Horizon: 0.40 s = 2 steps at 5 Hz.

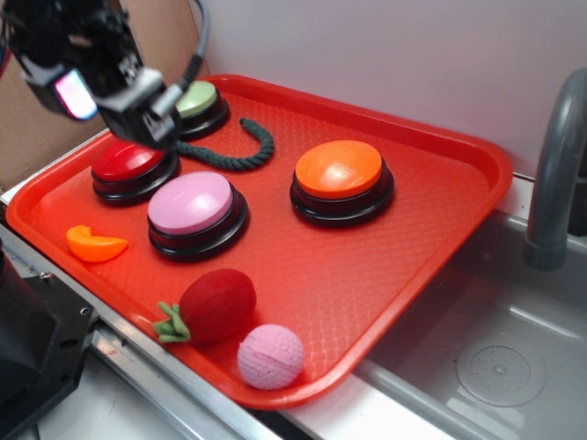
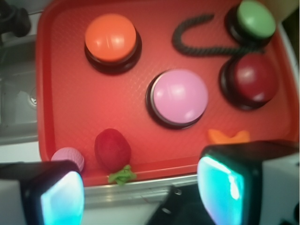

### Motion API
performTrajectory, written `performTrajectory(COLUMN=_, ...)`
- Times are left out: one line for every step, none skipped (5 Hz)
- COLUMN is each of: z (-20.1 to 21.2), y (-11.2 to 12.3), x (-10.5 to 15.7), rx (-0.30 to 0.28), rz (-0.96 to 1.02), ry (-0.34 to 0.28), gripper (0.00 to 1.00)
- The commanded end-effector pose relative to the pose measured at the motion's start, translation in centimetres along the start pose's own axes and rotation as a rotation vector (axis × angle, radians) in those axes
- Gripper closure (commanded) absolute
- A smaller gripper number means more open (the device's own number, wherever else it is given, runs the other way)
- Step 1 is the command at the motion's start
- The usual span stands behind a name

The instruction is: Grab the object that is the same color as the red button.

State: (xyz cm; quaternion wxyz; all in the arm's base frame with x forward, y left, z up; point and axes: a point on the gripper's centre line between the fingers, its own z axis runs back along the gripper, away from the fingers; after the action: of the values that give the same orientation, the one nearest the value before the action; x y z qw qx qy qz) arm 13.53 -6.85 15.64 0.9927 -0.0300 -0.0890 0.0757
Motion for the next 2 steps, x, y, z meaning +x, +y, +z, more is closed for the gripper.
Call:
performTrajectory(z=-6.0, y=-1.5, x=-0.9, rx=-0.062, rz=0.134, ry=-0.010, gripper=0.00)
performTrajectory(z=-8.1, y=-2.1, x=-0.1, rx=-0.083, rz=0.144, ry=-0.014, gripper=0.00)
